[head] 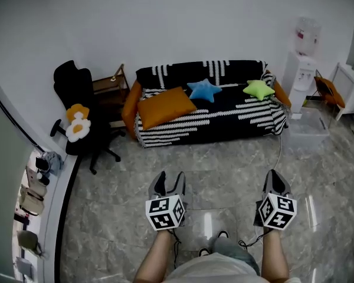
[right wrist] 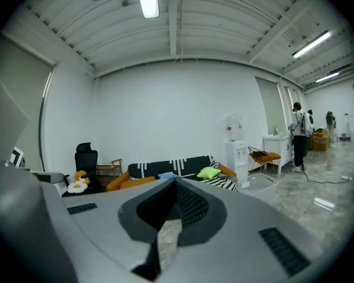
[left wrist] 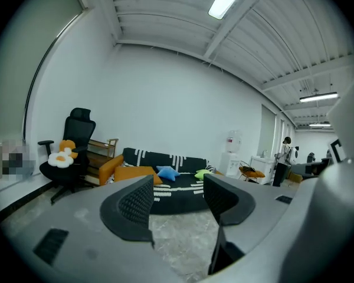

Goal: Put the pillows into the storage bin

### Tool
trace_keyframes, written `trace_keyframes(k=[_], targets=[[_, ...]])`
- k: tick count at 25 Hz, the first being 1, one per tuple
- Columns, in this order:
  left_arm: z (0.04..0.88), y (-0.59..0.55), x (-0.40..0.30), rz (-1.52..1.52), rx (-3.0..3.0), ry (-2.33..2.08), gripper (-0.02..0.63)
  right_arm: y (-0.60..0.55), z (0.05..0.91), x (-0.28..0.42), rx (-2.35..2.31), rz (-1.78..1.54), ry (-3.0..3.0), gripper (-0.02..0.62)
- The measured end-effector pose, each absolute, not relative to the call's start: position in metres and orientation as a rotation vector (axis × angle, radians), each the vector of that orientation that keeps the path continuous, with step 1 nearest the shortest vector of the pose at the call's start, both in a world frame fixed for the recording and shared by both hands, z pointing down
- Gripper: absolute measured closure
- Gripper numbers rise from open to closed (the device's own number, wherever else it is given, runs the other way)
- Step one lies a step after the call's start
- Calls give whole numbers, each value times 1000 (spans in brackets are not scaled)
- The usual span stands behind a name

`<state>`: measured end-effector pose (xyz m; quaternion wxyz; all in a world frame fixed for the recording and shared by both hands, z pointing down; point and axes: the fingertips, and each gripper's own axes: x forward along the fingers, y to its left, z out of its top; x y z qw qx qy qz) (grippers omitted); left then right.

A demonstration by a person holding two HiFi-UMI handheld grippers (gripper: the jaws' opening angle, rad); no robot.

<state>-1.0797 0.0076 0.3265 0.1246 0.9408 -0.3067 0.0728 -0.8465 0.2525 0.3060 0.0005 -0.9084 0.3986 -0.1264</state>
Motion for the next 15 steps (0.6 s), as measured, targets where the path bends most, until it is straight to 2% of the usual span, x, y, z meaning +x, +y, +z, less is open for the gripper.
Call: trace_keyframes(k=[7, 15], targets=[[334, -27, -1050, 234, 2747, -909, 362, 218, 318, -813, -2837, -423, 1254, 594], [338, -98, -979, 223, 2703, -993, 362, 145, 315, -722, -2859, -412, 1306, 594]])
